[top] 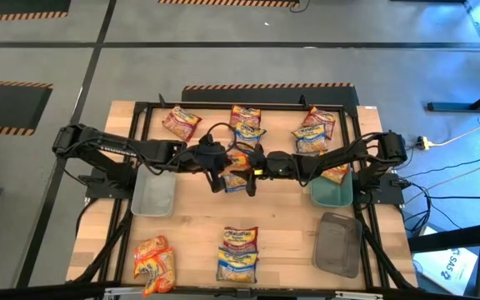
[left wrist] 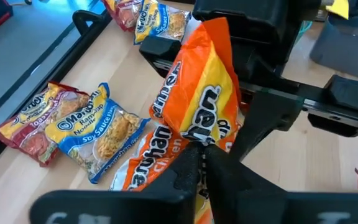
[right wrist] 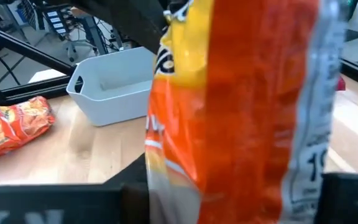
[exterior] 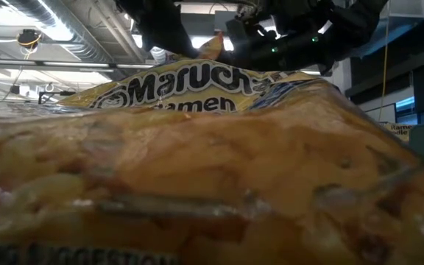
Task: Sort Maruchan noodles
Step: Put the orange noodle pack into the green bin
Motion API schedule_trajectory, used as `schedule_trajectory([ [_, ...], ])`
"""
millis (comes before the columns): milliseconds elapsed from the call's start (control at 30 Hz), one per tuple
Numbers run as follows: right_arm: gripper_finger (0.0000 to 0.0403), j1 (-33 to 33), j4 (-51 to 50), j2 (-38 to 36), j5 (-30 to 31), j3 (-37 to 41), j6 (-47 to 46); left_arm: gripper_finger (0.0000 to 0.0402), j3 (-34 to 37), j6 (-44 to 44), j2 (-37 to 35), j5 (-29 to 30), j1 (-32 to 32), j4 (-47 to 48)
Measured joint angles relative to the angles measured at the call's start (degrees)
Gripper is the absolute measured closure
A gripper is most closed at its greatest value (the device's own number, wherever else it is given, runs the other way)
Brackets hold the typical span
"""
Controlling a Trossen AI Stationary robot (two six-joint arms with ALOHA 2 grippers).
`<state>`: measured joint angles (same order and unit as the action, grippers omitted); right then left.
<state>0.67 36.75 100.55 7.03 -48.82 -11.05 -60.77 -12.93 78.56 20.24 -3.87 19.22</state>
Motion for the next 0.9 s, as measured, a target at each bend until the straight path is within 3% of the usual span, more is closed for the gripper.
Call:
schedule_trajectory([
  [333, 0.0262, 0.11, -2.34, -0.04, -0.15, 0.00, 2.80, 0.0272, -0.01, 2.89, -2.08, -0.21, 0.21, -0.62],
  [567, 0.0278, 0.11, -3.40, -0.05, -1.67, 0.00, 4.37, 0.0188, -0.17, 3.90, -7.39, -0.31, 0.21, 1.00],
  [900, 0.0278, 0.09, -15.13, -10.37, -1.76, 0.02, 9.10, 0.0180, 2.09, 7.12, -13.52, 3.47, 0.23, 8.83],
])
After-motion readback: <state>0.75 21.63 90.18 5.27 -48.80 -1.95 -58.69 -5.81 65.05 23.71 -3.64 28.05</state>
